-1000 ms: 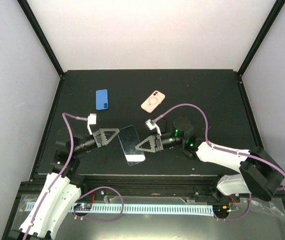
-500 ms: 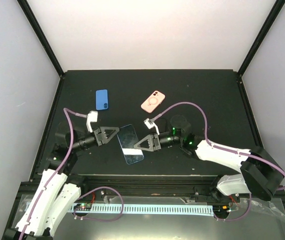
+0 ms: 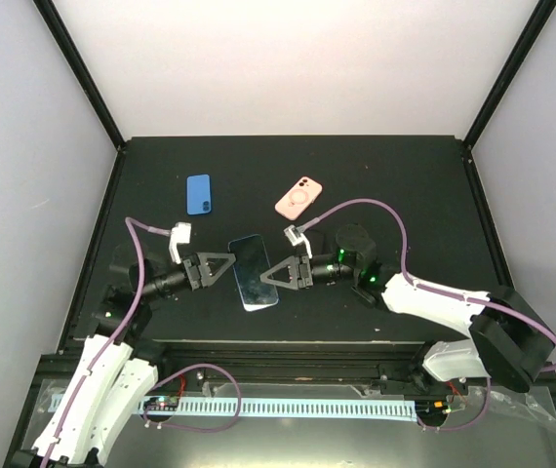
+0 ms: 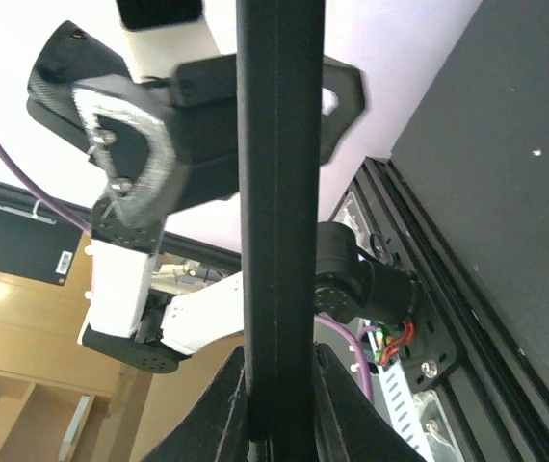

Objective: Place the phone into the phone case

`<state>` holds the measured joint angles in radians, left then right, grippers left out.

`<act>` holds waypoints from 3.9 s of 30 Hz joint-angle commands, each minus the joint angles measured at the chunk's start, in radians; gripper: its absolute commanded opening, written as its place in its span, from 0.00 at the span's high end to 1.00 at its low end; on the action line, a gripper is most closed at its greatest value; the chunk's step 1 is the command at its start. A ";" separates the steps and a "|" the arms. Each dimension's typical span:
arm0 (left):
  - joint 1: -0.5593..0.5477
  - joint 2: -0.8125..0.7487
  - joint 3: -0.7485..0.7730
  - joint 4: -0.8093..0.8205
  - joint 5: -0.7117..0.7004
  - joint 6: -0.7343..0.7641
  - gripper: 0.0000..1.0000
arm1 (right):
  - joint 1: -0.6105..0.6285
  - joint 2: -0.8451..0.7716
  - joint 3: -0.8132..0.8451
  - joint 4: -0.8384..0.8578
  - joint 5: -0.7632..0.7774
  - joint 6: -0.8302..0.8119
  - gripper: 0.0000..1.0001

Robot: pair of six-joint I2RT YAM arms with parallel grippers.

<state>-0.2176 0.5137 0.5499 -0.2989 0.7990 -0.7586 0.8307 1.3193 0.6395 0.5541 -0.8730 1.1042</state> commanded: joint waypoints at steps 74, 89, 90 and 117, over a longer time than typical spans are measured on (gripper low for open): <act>-0.242 0.210 -0.195 0.641 -0.019 -0.347 0.11 | -0.243 -0.142 -0.085 0.103 -0.052 0.135 0.86; -0.311 0.325 -0.130 0.581 -0.064 -0.300 0.66 | -0.171 -0.096 -0.077 0.139 -0.002 0.147 0.86; -0.312 0.327 -0.125 0.560 -0.070 -0.287 0.73 | -0.171 -0.097 -0.078 0.137 0.001 0.144 0.86; -0.307 0.265 0.058 -0.061 -0.466 0.012 0.01 | -0.519 -0.135 -0.060 -0.616 0.100 -0.373 0.88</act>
<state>-0.5304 0.8047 0.5724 -0.2459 0.4515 -0.8082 0.4057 1.1675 0.5491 0.0494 -0.7692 0.8764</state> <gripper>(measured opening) 0.988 0.128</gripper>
